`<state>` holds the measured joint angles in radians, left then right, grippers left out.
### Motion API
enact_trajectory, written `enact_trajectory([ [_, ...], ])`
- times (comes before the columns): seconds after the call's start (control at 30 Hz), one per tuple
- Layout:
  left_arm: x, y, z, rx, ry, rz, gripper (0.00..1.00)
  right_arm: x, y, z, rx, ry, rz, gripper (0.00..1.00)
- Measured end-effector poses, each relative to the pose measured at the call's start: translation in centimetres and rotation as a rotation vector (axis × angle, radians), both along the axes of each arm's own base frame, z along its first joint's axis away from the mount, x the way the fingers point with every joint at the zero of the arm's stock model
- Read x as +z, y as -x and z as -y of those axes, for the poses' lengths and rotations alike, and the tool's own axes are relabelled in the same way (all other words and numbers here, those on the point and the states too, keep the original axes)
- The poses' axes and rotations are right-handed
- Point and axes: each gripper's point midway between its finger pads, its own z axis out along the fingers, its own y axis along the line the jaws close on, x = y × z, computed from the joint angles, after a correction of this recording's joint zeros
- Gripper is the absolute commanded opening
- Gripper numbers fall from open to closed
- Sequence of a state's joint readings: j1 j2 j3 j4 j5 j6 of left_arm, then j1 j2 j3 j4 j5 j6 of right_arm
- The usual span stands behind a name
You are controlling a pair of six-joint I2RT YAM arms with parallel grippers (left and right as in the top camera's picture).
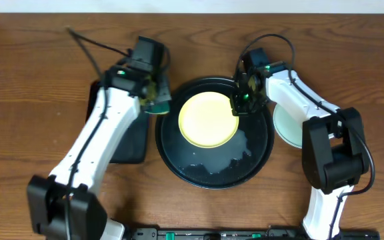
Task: Clean dirty plates on tray and stack at the side
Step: 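Bring the held sponge onto the yellow plate with left gripper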
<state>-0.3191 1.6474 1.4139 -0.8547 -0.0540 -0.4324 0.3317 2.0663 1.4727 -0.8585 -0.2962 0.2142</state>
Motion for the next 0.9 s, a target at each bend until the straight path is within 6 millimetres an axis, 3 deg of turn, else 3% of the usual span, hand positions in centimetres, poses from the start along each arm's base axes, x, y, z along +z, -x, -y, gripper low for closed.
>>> enact_trajectory([
  [0.33,-6.6,-0.1,5.5,-0.063,0.028,-0.123,0.08,-1.9,-0.3,-0.2,-0.086,-0.018,0.017,0.01],
  [0.53,-8.0,0.1,8.4,-0.123,0.048,-0.129,0.07,-2.0,-0.3,-0.3,-0.099,-0.038,0.04,0.01],
  [0.67,-8.9,-0.4,9.4,-0.138,0.055,-0.119,0.07,-2.0,-0.3,-0.4,-0.102,-0.042,0.039,0.01],
  [0.9,-13.1,0.1,9.5,-0.138,0.03,-0.207,0.07,-2.0,-0.3,-0.4,-0.105,-0.043,0.039,0.01],
])
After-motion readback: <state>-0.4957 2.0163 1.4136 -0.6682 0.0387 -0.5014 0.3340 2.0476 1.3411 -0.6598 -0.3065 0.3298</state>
